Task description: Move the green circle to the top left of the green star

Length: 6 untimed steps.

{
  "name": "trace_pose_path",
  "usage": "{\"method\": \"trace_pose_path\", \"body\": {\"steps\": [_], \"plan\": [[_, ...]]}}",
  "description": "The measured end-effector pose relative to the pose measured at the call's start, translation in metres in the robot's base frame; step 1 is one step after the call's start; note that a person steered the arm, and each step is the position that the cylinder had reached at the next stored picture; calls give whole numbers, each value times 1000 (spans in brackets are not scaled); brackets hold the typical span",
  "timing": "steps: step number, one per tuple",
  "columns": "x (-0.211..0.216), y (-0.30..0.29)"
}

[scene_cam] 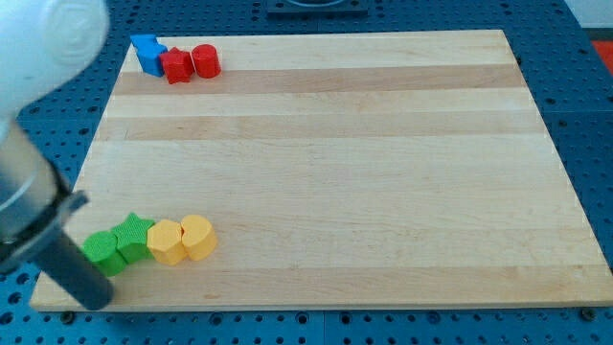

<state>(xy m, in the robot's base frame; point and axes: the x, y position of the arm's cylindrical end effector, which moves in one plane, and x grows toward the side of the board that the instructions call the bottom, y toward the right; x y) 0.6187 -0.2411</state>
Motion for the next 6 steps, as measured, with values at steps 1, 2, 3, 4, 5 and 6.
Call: {"method": "trace_pose_path", "body": {"steps": [1, 2, 3, 4, 5, 6], "plan": [[-5, -9], [-15, -9], [-25, -9], [-38, -4], [-54, 0], [-72, 0]]}}
